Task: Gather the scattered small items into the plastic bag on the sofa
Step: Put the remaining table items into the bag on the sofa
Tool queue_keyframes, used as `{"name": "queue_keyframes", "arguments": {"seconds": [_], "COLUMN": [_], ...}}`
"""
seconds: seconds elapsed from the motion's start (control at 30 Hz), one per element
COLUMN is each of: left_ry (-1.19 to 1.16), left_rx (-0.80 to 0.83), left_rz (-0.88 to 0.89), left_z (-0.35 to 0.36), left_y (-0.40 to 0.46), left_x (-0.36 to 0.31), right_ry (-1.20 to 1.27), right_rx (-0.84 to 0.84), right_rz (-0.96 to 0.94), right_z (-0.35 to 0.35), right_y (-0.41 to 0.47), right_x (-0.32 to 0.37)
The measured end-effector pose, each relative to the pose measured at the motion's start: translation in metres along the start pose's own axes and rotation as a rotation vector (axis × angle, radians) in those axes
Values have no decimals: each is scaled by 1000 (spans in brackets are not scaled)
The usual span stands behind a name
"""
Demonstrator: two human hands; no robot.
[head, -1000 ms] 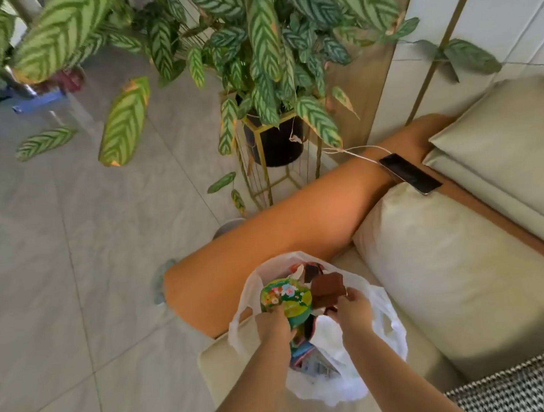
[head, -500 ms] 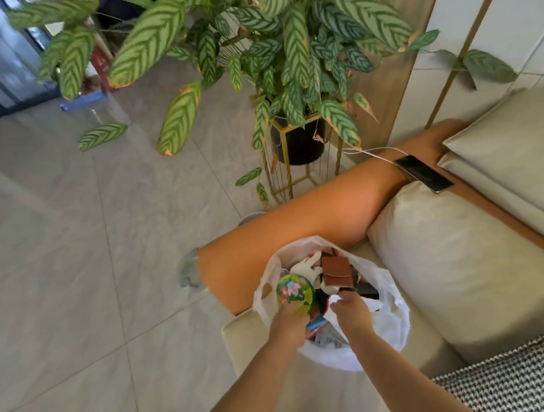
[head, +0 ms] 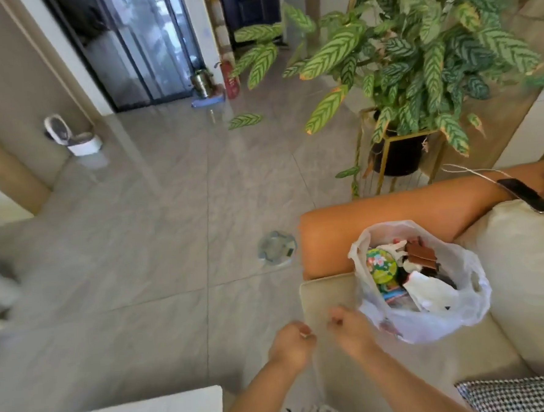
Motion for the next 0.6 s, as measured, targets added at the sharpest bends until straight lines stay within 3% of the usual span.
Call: {"name": "queue_keyframes", "arguments": {"seconds": [0.1, 0.23, 0.6], "left_ry": [53, 76, -190], "left_rx": [-98, -196, -489], "left_rz": [-16, -111, -413], "left_z": [-31, -66, -101], "left_y": [-41, -104, -270], "left_x": [66, 162, 376], "right_ry": [44, -97, -487], "right_rx": [76, 194, 520], "right_rz": [-54, -204, -694], "right_z": [55, 127, 285], "right_y": [-34, -91, -255], "right_x": [44, 111, 212]}}
Point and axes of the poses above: each hand's wrist, its own y-axis towards the middle knuckle, its own z-axis out of the palm, x = y × z, the point moved 9 cm from there along y, towards the middle knuckle, and after that the axes turned 1 degree about y, right-handed, at the moved point
